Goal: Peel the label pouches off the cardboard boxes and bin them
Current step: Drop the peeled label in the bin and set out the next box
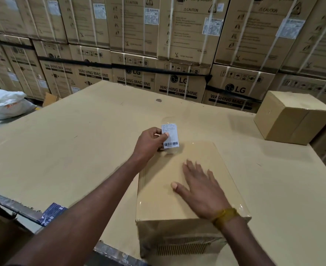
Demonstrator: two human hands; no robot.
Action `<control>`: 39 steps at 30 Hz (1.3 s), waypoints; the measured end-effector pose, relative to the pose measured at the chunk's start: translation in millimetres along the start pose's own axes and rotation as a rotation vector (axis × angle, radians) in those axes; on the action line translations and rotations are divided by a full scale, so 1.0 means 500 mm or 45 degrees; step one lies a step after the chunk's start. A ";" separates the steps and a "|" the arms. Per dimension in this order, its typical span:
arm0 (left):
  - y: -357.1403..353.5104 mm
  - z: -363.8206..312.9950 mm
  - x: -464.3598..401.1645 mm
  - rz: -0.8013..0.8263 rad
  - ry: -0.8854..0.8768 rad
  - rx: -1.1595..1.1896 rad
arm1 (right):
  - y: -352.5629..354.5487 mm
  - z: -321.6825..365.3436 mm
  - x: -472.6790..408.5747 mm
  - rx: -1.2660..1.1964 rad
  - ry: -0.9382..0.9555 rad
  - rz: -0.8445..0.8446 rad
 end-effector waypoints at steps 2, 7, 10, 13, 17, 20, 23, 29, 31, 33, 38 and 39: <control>0.011 0.005 -0.016 -0.031 0.002 0.014 | -0.020 0.030 0.044 0.017 0.015 0.104; 0.013 0.025 -0.020 -0.120 -0.014 0.008 | -0.026 0.048 0.040 0.130 -0.013 0.167; 0.007 0.024 -0.019 -0.125 -0.042 -0.095 | 0.000 0.028 -0.052 0.099 -0.029 0.111; 0.005 0.013 -0.018 -0.142 -0.070 -0.223 | 0.023 0.032 -0.106 0.113 -0.053 0.069; 0.006 0.024 -0.025 -0.120 -0.060 -0.207 | -0.022 0.092 -0.015 0.126 0.123 0.140; 0.003 0.021 -0.026 -0.123 -0.075 -0.246 | -0.034 0.124 0.071 0.238 0.256 -0.052; -0.006 0.014 -0.026 -0.112 -0.088 -0.317 | -0.029 0.089 0.036 0.145 0.152 0.185; -0.005 0.012 -0.027 -0.130 -0.117 -0.350 | 0.012 0.041 -0.106 0.145 -0.034 0.040; -0.004 0.013 -0.026 -0.126 -0.122 -0.348 | -0.004 0.066 -0.072 0.128 0.034 0.073; -0.004 0.016 -0.027 -0.114 -0.108 -0.337 | -0.027 0.099 0.005 0.156 0.182 0.025; -0.009 0.013 -0.029 -0.090 -0.097 -0.382 | -0.026 0.068 0.039 0.147 0.163 0.177; -0.010 0.012 -0.030 -0.085 -0.097 -0.399 | -0.017 0.056 0.014 0.158 0.119 0.171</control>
Point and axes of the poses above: each hand's wrist, its own x-axis away from the middle knuckle, its own y-axis out of the back of the hand, z = x × y, the point moved 6 cm from there along -x, towards the middle knuckle, and after that the axes turned 10 degrees about z, right-handed, at the moved point
